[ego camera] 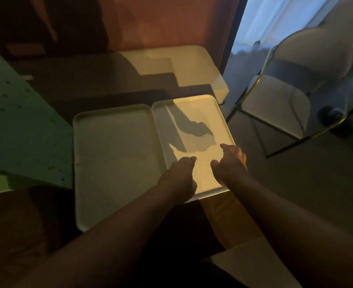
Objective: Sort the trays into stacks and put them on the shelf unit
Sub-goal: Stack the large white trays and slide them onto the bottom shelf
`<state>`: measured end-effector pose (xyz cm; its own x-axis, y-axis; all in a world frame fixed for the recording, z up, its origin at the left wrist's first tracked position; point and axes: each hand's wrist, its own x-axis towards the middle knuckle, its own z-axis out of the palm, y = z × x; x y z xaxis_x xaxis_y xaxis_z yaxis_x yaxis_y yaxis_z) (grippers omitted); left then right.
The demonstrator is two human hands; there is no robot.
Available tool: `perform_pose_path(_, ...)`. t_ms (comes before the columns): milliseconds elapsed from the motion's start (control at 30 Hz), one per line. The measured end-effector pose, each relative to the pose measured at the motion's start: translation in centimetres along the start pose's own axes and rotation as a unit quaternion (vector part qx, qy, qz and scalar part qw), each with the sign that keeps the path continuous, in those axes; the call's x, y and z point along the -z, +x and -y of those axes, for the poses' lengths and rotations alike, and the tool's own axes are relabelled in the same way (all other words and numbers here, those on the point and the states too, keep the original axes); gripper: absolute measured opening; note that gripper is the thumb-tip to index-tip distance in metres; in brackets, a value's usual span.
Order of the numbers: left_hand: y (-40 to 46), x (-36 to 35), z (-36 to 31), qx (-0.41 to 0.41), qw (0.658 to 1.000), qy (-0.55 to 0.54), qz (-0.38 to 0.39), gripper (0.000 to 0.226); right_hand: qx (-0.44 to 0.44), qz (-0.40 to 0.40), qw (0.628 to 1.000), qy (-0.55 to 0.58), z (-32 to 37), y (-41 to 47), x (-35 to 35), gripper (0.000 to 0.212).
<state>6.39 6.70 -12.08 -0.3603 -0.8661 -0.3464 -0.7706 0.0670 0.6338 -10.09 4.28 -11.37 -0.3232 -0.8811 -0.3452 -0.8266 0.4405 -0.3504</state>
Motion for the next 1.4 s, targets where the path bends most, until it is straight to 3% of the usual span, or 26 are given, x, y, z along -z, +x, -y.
perform_pose_path(200, 4.3, -3.5, -0.9, 0.032, 0.993, 0.075, 0.081, 0.083, -0.089, 0.081, 0.993, -0.006, -4.7, 5.3, 0.2, 0.065)
perform_pose_path(500, 5.9, -5.4, -0.9, 0.062, 0.982, 0.155, 0.087, 0.056, -0.17, 0.072, 0.982, 0.042, -6.7, 9.4, 0.4, 0.048)
perform_pose_path(700, 5.6, -5.8, -1.1, 0.058, 0.983, 0.153, 0.086, 0.064, -0.232, 0.082, 0.965, 0.088, -6.3, 10.3, 1.0, 0.03)
perform_pose_path(767, 5.1, -5.5, -1.5, 0.033, 0.984, 0.155, 0.087, 0.07, -0.197, 0.063, 0.966, 0.158, -6.5, 10.0, 1.4, 0.029)
perform_pose_path(900, 3.1, -3.7, -1.6, -0.04, 0.987, 0.155, -0.025, 0.077, -0.115, -0.006, 0.957, 0.265, -6.2, 8.9, 3.7, 0.019)
perform_pose_path(1033, 1.9, -1.4, -1.5, -0.106, 0.976, 0.157, -0.105, 0.059, -0.095, -0.001, 0.954, 0.285, -3.7, 8.4, 4.3, 0.01)
perform_pose_path(1233, -1.1, 0.8, 2.0, 0.052, 0.98, 0.154, -0.114, 0.066, -0.104, 0.095, 0.94, 0.31, 4.1, 4.9, -1.3, 0.015)
perform_pose_path(1400, -5.1, 3.1, 8.1, 0.139, 0.973, 0.171, -0.067, 0.073, -0.124, 0.152, 0.929, 0.314, 9.4, 0.2, -6.8, 0.028)
